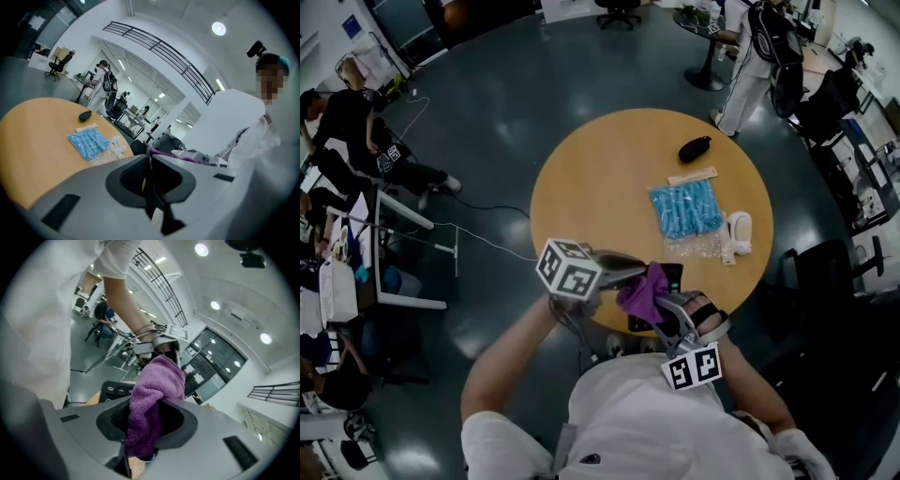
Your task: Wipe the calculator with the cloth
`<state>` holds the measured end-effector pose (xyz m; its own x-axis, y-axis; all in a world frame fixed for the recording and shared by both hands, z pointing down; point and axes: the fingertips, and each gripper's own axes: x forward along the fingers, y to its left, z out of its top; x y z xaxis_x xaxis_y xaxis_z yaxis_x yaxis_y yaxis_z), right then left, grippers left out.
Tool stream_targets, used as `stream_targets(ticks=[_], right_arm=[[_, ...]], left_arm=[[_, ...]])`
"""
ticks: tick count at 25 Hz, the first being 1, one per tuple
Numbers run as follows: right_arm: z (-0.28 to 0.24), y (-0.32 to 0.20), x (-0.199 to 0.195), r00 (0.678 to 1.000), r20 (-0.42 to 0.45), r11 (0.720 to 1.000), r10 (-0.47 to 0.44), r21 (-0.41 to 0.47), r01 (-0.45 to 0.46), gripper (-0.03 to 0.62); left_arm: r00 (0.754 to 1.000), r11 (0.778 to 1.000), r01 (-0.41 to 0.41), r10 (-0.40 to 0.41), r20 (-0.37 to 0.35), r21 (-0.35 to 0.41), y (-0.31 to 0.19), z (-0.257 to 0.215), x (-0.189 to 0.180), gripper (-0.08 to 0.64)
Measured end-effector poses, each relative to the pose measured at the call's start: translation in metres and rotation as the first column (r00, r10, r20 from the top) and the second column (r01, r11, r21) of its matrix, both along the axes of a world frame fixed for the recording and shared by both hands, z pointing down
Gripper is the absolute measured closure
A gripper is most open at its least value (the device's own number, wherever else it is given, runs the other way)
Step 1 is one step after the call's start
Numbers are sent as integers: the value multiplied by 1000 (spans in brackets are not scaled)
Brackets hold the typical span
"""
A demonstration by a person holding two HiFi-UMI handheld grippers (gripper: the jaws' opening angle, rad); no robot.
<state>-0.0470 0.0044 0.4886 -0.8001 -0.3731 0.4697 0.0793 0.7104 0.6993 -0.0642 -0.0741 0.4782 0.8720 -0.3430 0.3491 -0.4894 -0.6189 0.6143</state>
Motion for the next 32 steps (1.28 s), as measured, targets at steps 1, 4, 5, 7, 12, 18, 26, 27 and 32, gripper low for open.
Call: stream_targets(ticks=[1, 4, 5, 7, 12, 18, 26, 27, 32], right_arm=[[6, 14, -2, 998, -25, 998, -53, -19, 52, 476], [24, 54, 1, 972, -59, 965, -227, -149, 216, 476], [27, 65, 5, 959, -55, 943, -278, -205, 261, 476], [25, 75, 12, 945, -12, 905, -326, -294, 309, 476], [-41, -6, 27, 972, 212, 953, -102, -260, 156, 476], [-31, -45, 28, 992, 107, 989, -73, -117, 86, 476], [33, 53, 47, 963, 6, 900, -268, -355, 253, 474], [29, 51, 52, 966, 30, 889, -255, -386, 246, 476], [-65, -21, 56, 975, 197, 926, -100, -341, 163, 476]], left_arm=[[1000, 1000, 7, -7, -9, 4, -1, 2, 0, 515], [999, 1000, 24, -23, -23, 20, -4, 3, -2, 515], [999, 999, 28, -28, -27, 26, -6, 2, -4, 515], [999, 999, 30, -29, -31, 41, -9, 0, -9, 515], [1000, 996, -23, 23, 3, 90, 2, -5, -10, 515], [997, 992, 14, -5, -77, 123, 3, -28, -6, 515], [998, 976, 59, -51, -41, 211, -2, -28, -27, 515], [999, 966, 44, -43, -9, 255, 1, -27, -27, 515], [974, 864, -93, -24, 226, 495, 17, -25, -15, 515]])
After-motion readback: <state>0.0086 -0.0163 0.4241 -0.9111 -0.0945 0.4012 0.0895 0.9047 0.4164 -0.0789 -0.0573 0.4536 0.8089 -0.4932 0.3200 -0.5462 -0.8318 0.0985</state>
